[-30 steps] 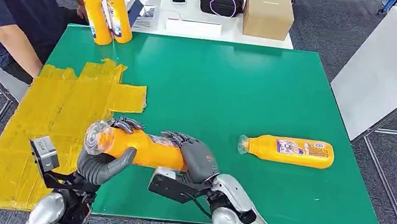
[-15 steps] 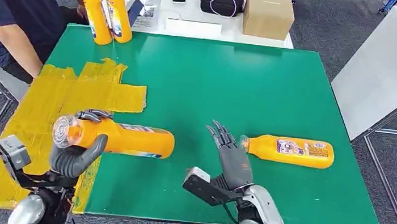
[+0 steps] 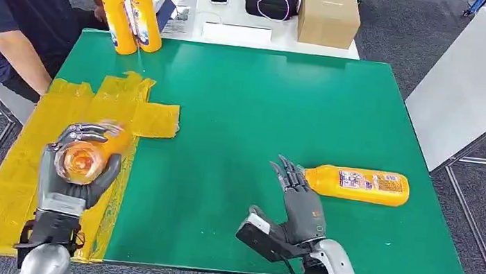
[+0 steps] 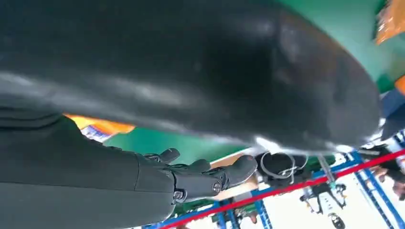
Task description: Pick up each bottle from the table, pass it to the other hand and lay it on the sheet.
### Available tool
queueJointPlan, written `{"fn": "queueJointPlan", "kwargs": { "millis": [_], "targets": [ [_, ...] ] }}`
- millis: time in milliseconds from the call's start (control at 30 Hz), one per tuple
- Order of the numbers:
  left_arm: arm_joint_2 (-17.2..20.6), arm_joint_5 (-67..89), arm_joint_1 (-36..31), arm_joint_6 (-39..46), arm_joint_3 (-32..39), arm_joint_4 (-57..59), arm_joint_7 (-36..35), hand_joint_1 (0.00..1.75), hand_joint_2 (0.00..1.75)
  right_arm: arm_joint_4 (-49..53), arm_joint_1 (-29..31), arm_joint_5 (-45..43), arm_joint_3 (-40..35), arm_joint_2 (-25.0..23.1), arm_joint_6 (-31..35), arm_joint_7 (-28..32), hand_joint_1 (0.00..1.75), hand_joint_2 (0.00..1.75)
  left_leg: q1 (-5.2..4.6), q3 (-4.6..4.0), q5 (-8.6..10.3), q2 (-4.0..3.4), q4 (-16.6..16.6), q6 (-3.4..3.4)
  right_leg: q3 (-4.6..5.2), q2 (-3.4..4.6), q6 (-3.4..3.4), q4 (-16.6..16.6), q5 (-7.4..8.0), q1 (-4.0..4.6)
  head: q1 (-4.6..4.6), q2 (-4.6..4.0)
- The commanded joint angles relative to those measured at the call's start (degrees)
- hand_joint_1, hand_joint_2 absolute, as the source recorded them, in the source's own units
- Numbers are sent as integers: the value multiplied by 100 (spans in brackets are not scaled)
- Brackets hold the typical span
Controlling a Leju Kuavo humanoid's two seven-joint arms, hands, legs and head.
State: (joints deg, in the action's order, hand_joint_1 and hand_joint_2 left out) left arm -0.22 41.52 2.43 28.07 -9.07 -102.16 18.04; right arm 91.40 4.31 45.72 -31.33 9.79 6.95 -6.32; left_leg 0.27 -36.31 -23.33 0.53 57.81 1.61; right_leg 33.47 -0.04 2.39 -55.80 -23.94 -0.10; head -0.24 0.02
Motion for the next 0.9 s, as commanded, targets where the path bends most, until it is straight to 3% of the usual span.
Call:
{"fn": "queueJointPlan", "kwargs": {
  "millis": [33, 233, 267, 533, 567, 600, 900],
  "targets": [
    [613, 2925, -710, 668, -589, 1713, -822, 175, 175, 214, 62, -292, 1131, 604, -298, 55, 0, 0, -9, 20, 3, 16, -9, -2, -23, -18, 0, 4, -5, -9, 0, 0],
    [784, 3236, -870, 553, -819, 2188, -997, 175, 175, 77, 193, -420, 1305, 703, -406, 111, 0, 0, -4, 16, 2, 0, -6, -1, -19, -4, 0, 5, 0, -4, 0, 0],
    [870, 3299, -921, 368, -944, 2249, -1119, 175, 175, 82, 194, -411, 1281, 693, -419, 98, 0, 0, -4, 44, -9, -3, -7, -7, -47, -5, -3, 5, -12, -3, 0, 0],
    [1067, 3755, -1333, -1133, -1493, 3057, -2036, 175, 175, 194, -7, -280, 1525, 612, -620, -62, 0, 0, -1, 18, 1, 4, -5, -2, -20, -7, 0, 4, -2, 0, 0, 0],
    [1062, 3857, -1355, -1235, -1534, 3073, -2171, 24, 175, 222, -39, -250, 1549, 594, -625, -78, 0, 0, -2, 14, 2, 3, -4, -2, -15, -8, 0, 4, -1, -1, -2, 0],
    [1016, 3809, -1359, -1246, -1500, 3093, -2238, 0, 175, 235, -60, -202, 1564, 581, -644, -109, 0, 0, -2, 33, -4, 6, -5, -6, -35, -13, -2, 4, -9, 0, -2, 0],
    [997, 3896, -1418, -1467, -1511, 3073, -2510, 0, 175, 48, -26, 120, 1634, 686, -778, -240, 0, 0, -2, 25, -4, 3, -3, -3, -29, -8, -1, 4, -7, -2, 0, 0]
  ]
}}
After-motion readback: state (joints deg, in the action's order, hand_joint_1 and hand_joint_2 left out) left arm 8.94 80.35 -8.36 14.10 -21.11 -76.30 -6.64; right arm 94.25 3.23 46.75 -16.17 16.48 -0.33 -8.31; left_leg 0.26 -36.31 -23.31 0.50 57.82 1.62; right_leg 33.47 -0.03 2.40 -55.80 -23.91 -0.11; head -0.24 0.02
